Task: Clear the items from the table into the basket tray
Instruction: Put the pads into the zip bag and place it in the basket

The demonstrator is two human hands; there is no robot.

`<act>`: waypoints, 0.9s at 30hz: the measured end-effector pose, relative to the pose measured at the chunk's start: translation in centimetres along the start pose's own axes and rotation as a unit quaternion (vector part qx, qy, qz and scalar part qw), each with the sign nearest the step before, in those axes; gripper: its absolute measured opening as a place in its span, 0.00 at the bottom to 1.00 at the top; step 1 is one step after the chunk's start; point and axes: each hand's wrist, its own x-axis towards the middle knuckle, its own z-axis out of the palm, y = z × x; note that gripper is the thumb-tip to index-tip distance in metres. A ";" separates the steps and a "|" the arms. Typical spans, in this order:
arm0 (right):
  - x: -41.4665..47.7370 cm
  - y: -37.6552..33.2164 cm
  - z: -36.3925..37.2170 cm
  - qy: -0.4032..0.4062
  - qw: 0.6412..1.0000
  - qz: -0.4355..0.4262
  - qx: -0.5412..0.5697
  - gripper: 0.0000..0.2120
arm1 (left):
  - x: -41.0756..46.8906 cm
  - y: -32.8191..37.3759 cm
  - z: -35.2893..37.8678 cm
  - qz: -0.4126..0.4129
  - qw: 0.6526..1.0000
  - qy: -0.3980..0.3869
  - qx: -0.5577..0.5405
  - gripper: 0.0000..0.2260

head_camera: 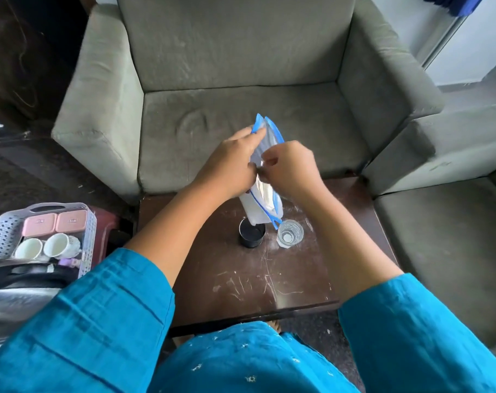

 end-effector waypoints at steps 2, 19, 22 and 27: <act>0.1 -0.4 1.4 -0.053 0.995 -0.004 -0.081 0.09 | -0.3 -0.2 0.0 0.005 1.000 -0.016 -0.015 0.29; 1.9 -0.1 4.0 -0.144 0.972 0.044 0.183 0.05 | -2.2 -4.3 -0.3 -0.059 0.998 -0.037 -0.003 0.30; 1.4 -0.2 2.7 -0.205 0.916 0.088 0.334 0.09 | -2.3 -4.3 -0.5 -0.073 0.997 -0.024 -0.005 0.28; 1.1 -0.1 2.0 -0.223 0.891 0.074 0.389 0.08 | -2.0 -4.1 -1.2 -0.075 0.997 -0.023 -0.024 0.25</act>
